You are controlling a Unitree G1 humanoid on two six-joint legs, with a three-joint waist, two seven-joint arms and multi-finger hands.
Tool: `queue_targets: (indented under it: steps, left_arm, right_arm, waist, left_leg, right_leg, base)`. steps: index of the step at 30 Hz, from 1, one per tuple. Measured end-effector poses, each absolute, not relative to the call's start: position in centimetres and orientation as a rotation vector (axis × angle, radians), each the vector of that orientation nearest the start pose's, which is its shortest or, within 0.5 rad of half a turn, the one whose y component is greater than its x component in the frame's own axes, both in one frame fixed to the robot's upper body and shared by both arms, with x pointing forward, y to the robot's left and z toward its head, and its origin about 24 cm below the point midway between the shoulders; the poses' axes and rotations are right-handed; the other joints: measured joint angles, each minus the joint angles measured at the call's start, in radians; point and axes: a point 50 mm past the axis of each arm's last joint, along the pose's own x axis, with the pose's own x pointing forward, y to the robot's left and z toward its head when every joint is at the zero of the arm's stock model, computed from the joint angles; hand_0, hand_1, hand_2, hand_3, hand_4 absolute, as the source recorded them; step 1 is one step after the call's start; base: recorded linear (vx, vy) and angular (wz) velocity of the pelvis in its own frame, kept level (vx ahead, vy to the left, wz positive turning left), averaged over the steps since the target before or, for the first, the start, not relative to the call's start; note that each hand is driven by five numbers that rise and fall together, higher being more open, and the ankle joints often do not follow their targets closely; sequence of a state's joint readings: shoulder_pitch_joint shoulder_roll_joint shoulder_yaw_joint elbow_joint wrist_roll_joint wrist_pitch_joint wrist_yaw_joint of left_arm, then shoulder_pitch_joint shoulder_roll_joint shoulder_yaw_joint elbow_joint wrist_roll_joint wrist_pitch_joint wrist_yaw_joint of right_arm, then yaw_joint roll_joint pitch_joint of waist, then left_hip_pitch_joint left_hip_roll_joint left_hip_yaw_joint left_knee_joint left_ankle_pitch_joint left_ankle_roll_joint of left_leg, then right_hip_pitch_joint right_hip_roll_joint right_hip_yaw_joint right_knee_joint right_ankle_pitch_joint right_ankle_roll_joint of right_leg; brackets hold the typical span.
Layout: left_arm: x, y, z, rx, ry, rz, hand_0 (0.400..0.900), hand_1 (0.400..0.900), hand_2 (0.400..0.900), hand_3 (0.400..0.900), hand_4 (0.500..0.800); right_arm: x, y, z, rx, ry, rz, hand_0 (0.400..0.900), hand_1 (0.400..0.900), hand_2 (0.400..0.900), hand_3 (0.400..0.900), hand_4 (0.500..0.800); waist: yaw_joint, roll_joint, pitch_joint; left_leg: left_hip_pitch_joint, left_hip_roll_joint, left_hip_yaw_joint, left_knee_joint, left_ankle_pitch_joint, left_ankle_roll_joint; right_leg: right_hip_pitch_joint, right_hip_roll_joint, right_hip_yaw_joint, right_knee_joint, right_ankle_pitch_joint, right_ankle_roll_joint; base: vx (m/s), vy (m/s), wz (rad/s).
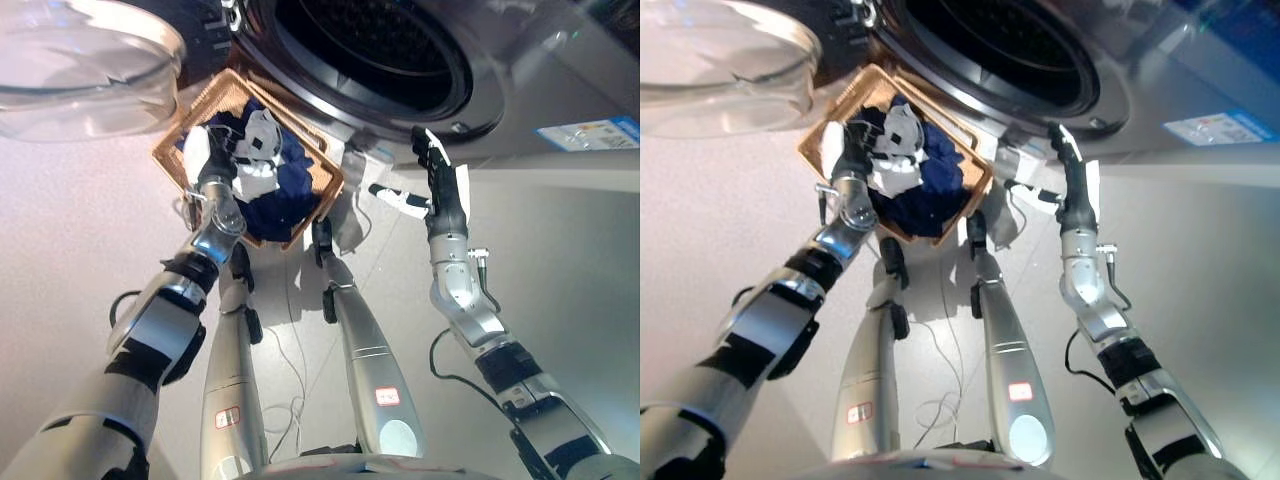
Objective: Put the clothes in the basket into the washing machine.
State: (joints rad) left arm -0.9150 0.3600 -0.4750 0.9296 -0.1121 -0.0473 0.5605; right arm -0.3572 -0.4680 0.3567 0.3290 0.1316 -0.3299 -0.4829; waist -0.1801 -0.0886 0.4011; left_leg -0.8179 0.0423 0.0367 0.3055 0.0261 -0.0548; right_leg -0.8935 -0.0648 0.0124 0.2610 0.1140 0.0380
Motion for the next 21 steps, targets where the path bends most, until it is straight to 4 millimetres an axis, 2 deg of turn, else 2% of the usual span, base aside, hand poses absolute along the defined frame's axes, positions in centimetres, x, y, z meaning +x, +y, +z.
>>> queue_targets:
  steps: [4, 7, 13, 16, 21]
  left_arm:
    - [39.2, 15.5, 11.9, 0.355, -0.088, 0.216, 0.4, 0.4, 0.4, 0.4, 0.5]
    - [38.3, 14.7, 10.7, 0.158, -0.062, 0.155, 0.4, 0.4, 0.4, 0.4, 0.5]
    - [38.2, 13.3, 11.0, -0.213, -0.023, 0.106, 0.4, 0.4, 0.4, 0.4, 0.5]
    - [38.5, 12.7, 11.7, -0.342, -0.032, 0.093, 0.4, 0.4, 0.4, 0.4, 0.5]
    - [39.4, 12.6, 14.4, -0.54, -0.063, 0.088, 0.4, 0.4, 0.4, 0.4, 0.5]
  right_arm:
    - [30.9, -18.6, 6.9, -0.309, -0.223, -0.134, 0.9, 0.9, 0.9, 0.9, 0.8]
    - [29.9, -18.9, 5.2, -0.308, -0.153, -0.118, 0.9, 0.9, 0.9, 0.9, 0.8]
    - [29.1, -19.0, 3.7, -0.295, -0.081, -0.093, 0.9, 0.9, 0.9, 0.9, 0.8]
    - [28.9, -19.0, 3.7, -0.288, -0.078, -0.085, 0.9, 0.9, 0.9, 0.9, 0.8]
    - [28.9, -18.8, 3.7, -0.289, -0.07, -0.055, 0.9, 0.9, 0.9, 0.9, 0.8]
  waist:
    - [0.007, 0.0, 0.0]
    - [0.009, 0.001, -0.006]
    - [0.006, 0.001, -0.013]
    - [-0.005, 0.001, -0.014]
    - [-0.034, 0.001, -0.014]
  left_leg:
    - [0.092, -0.008, 0.0, -0.078, 0.029, 0.0]
    - [0.179, -0.01, 0.0, -0.151, 0.045, 0.0]
    - [0.274, -0.01, 0.011, -0.251, 0.079, -0.001]
    - [0.312, -0.007, 0.012, -0.282, 0.086, -0.001]
    - [0.382, -0.003, 0.041, -0.334, 0.098, -0.001]
  right_leg:
    - [0.066, -0.005, -0.002, -0.025, 0.002, -0.001]
    - [0.14, -0.005, -0.003, -0.068, -0.002, 0.003]
    - [0.2, -0.001, -0.003, -0.106, 0.007, 0.001]
    - [0.226, 0.003, -0.001, -0.115, 0.007, 0.001]
    - [0.27, 0.011, 0.012, -0.143, 0.009, 0.001]
  base:
    - [0.06, 0.011, 0.0]
    - [0.06, 0.007, -0.05]
    - [0.07, -0.009, -0.07]
    - [0.09, -0.009, -0.22]
    - [0.09, -0.02, -0.16]
